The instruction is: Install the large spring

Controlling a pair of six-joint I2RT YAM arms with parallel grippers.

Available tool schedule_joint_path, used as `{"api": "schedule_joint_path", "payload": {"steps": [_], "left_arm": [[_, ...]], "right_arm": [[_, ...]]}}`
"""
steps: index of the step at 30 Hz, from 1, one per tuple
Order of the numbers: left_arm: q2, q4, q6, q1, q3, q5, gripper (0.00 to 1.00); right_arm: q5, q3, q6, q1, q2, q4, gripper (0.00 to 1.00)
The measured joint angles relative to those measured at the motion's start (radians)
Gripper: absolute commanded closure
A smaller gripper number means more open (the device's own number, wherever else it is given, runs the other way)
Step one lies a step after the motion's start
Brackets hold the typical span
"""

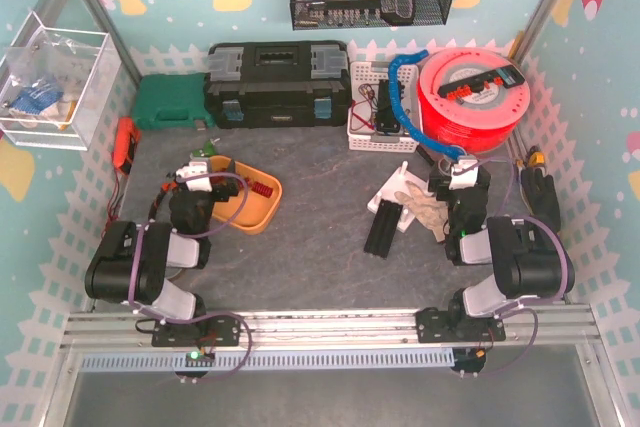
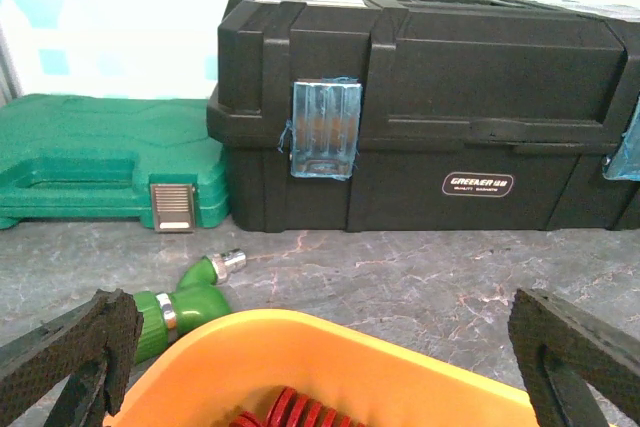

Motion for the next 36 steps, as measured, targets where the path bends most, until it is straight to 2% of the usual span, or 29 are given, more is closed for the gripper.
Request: {"api": "schedule_joint_path", "payload": {"steps": [13,17,21,27,32,36], "left_arm": [[0.0,0.0,0.0,-0.001,0.0,-0.002,0.01],[-0.016,-0.019,0.003,-0.005,0.0,-0.003,0.01],[-0.139,-0.197,0.006,-0.034,0.055,-0.023,0.01],[-0.351,-0.584,-0.114,-0.059,0.323,-0.047,0.01],[-0.493,-0.826,-0.279,-0.059,0.468,-0.036,0.01],[-0.529,-0.971,-0.389,-0.059,0.536,0.033,0.01]], "right_arm": [[0.003,0.0,0.003,0.0,-0.002,-0.002,0.01],[0.009,0.002,0.005,0.0,-0.082,-0.078,0.01],[0.01,0.047,0.02,0.0,-0.22,-0.214,0.01],[0.023,0.233,0.156,0.0,-0.391,-0.522,0.01],[-0.019,0.484,0.317,0.0,-0.413,-0.864,0.01],[-0.089,0.631,0.416,0.0,-0.405,-1.075,0.01]]}}
